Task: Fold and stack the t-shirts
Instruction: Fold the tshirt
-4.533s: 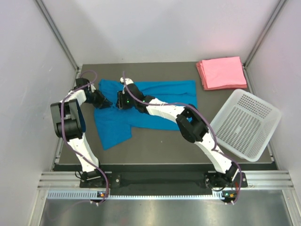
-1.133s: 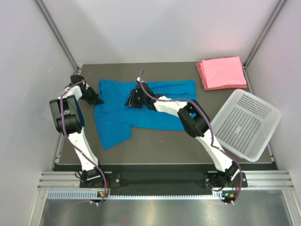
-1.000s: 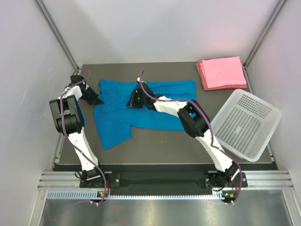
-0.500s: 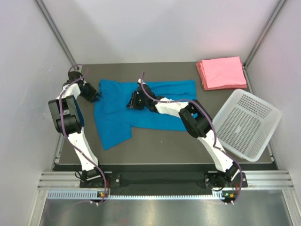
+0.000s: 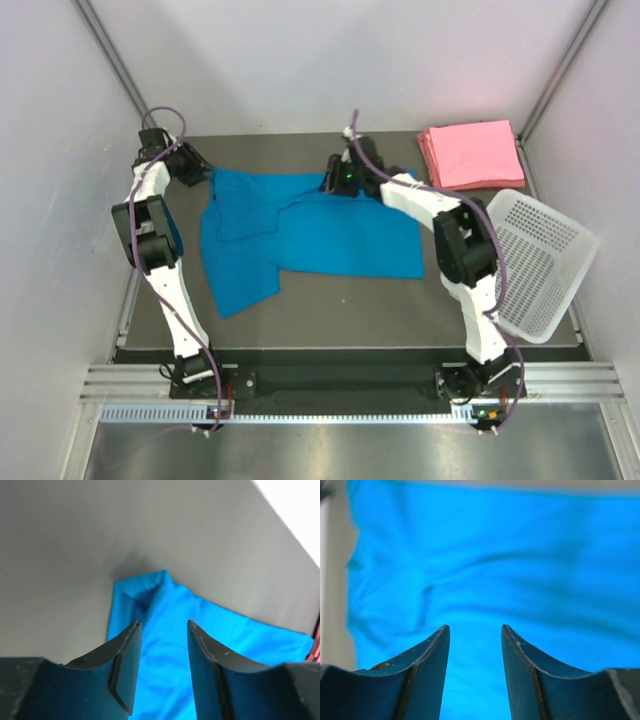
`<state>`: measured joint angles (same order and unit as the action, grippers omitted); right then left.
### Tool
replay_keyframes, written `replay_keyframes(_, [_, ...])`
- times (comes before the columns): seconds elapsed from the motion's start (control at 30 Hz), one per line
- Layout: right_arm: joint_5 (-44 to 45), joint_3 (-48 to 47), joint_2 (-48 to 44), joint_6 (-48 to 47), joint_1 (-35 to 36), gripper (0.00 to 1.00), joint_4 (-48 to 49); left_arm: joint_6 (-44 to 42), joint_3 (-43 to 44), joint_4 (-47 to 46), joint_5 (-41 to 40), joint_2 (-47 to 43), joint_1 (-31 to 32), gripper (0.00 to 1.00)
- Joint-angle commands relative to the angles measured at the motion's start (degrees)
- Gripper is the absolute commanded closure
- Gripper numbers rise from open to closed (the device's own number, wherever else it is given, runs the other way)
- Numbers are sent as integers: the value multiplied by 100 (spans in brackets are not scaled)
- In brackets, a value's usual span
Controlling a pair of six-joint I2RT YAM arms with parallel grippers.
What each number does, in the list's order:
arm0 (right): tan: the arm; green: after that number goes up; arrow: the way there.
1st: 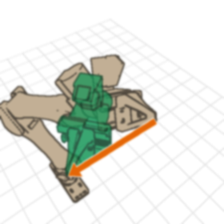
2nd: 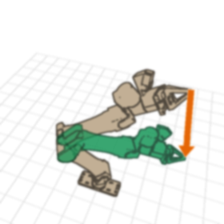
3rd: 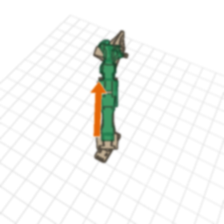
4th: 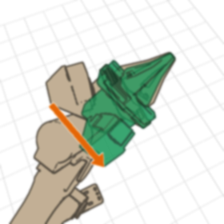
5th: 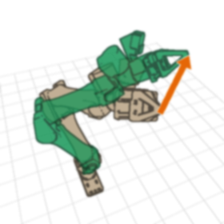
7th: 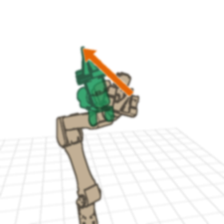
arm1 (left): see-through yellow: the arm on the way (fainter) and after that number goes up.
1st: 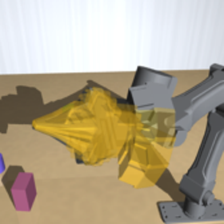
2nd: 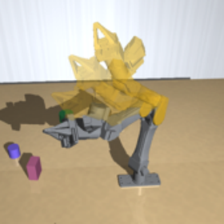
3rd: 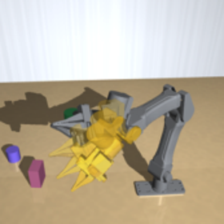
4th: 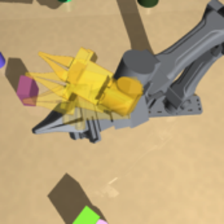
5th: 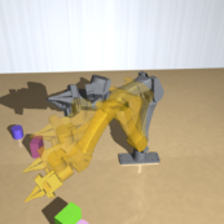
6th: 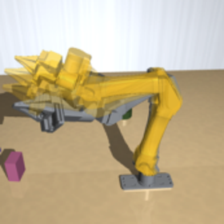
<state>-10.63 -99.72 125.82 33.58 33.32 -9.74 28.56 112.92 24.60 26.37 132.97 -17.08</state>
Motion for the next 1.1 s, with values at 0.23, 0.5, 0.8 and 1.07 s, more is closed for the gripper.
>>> replay_keyframes(0.23, [781,-486,-146,-1565,-1414,50,-1416,-192,502,-966,457,634,126,51])
replay_keyframes(0.5, [1212,-636,109,-1785,-2022,50,-1619,-271,828,-1019,518,1012,161,53])
replay_keyframes(0.8, [1380,-671,179,-1899,-2365,50,-1549,-483,845,-1106,545,1056,223,66])
replay_keyframes(1.07, [924,-1136,742,-1934,-2541,51,-1558,-447,845,-984,308,1030,223,100])
